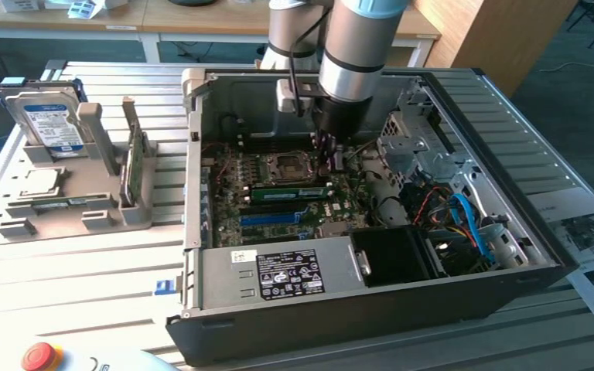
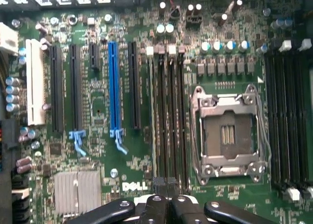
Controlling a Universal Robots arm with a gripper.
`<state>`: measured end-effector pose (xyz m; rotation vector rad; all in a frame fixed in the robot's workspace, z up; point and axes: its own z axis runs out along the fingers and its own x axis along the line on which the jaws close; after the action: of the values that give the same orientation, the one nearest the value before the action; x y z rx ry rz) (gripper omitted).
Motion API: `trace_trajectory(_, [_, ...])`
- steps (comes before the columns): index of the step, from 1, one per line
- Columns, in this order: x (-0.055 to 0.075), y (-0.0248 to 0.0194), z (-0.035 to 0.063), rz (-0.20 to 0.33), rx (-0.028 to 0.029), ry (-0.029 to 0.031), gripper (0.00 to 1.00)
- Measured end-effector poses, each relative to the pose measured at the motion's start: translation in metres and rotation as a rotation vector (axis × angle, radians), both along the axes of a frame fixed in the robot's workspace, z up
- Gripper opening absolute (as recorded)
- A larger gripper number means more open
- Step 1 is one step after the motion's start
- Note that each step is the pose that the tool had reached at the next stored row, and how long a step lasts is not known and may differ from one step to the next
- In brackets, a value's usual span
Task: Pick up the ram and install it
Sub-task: 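Press down the ram until it locks into place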
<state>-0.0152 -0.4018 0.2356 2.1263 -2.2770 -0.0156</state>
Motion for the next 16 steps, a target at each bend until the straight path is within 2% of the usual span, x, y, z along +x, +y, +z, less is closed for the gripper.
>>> trace_trajectory(16, [-0.030,0.0010,-0.0005,0.000,-0.0002,0.0001,0.10])
